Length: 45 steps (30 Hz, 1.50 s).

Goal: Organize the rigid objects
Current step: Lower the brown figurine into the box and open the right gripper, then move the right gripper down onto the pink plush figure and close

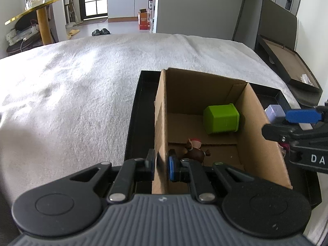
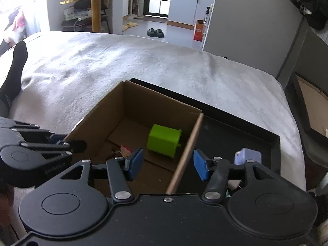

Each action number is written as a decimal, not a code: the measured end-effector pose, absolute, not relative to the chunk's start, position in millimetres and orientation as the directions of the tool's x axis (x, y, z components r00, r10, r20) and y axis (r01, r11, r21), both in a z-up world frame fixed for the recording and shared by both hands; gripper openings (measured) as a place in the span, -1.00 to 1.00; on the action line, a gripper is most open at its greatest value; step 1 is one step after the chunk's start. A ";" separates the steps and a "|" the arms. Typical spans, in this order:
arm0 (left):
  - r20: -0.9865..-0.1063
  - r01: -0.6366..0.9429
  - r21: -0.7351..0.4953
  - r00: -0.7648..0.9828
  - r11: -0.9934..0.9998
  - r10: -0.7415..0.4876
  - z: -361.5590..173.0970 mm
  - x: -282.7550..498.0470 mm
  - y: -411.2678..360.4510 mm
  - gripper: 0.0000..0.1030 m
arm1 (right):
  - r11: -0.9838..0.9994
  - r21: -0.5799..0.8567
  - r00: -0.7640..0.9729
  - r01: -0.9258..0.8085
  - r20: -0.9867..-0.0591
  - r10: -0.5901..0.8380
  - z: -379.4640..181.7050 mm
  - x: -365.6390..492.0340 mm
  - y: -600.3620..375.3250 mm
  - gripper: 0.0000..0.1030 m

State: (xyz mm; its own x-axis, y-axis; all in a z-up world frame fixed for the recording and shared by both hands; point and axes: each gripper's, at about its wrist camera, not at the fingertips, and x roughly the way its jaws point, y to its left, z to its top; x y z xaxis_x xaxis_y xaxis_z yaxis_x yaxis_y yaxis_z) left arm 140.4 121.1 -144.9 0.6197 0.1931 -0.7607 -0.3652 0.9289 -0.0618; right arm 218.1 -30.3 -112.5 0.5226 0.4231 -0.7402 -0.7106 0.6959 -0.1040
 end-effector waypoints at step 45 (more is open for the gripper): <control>-0.779 -0.355 0.114 0.548 0.928 0.305 -126.6 159.8 83.9 0.75 | 0.839 0.021 0.570 -0.543 -0.725 0.387 -136.3 242.4 -143.3 0.60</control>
State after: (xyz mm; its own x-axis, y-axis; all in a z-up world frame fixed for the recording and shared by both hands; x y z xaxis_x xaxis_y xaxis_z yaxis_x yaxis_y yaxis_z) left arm 159.8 83.9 -126.6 0.5480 0.3052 -0.7788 -0.3548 0.9280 0.1141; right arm 242.4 -143.3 -136.3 0.5702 0.3871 -0.7245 -0.5435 0.8392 0.0207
